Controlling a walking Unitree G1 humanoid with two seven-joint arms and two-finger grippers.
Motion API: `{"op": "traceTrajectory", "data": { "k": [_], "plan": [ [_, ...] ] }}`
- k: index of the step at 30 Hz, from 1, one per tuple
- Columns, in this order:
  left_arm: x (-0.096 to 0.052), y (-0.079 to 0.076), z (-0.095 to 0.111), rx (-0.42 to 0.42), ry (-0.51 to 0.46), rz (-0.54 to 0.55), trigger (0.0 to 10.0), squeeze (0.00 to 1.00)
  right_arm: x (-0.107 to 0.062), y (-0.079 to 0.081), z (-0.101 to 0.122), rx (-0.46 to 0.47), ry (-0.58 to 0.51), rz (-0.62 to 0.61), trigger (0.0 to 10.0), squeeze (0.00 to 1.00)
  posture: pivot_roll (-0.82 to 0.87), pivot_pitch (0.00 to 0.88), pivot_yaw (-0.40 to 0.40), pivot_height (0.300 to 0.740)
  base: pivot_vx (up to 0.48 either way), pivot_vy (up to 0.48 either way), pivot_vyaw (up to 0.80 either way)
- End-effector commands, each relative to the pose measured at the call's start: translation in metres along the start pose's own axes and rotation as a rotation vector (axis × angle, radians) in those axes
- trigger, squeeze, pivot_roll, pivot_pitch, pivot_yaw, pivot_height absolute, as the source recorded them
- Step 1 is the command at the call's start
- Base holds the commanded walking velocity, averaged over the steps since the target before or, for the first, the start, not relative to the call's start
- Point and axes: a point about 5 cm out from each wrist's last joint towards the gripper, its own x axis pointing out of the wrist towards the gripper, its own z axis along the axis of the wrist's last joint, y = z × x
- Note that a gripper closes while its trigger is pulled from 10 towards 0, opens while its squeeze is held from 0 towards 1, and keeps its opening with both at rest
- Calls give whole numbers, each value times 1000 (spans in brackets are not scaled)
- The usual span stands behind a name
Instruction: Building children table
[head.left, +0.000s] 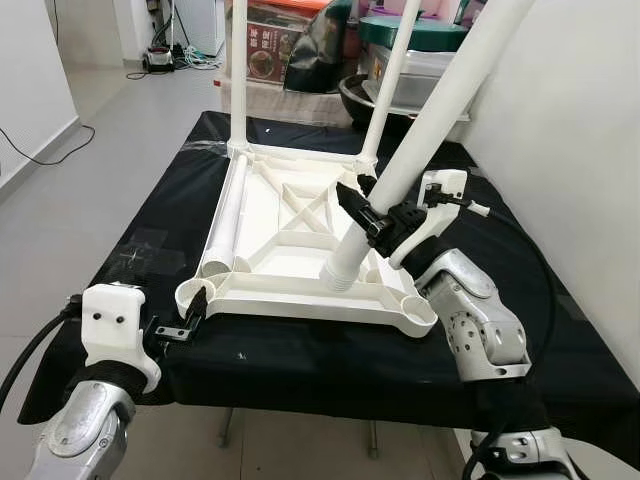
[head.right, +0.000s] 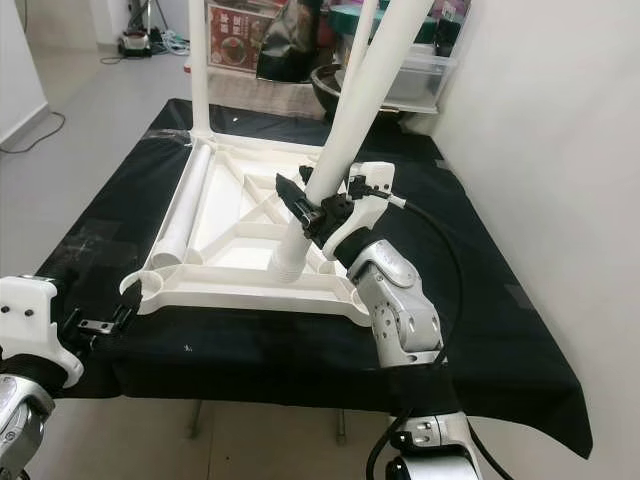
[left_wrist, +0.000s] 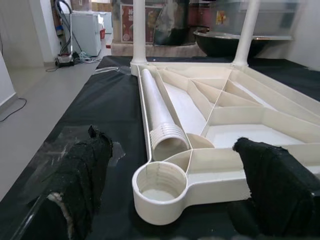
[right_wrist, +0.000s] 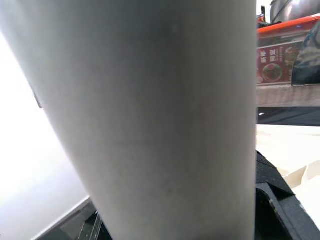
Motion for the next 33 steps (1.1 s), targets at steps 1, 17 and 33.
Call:
{"op": "traceTrajectory", "data": {
  "k": [1,17,33],
  "plan": [
    [2,-1,2,-19,-31,12,10000,0,0,-2,3,-24,-23,-19,10000,0,122,0,-124,740,0,0,0],
    [8,2,6,-72,-75,30,10000,0,4,-5,4,-21,-20,-102,10000,0,114,0,-123,740,195,0,-200],
    [10,-7,8,-56,-94,-9,10000,0,7,3,3,-17,-21,-47,10000,0,110,0,-124,740,169,0,-434]
  ]
}}
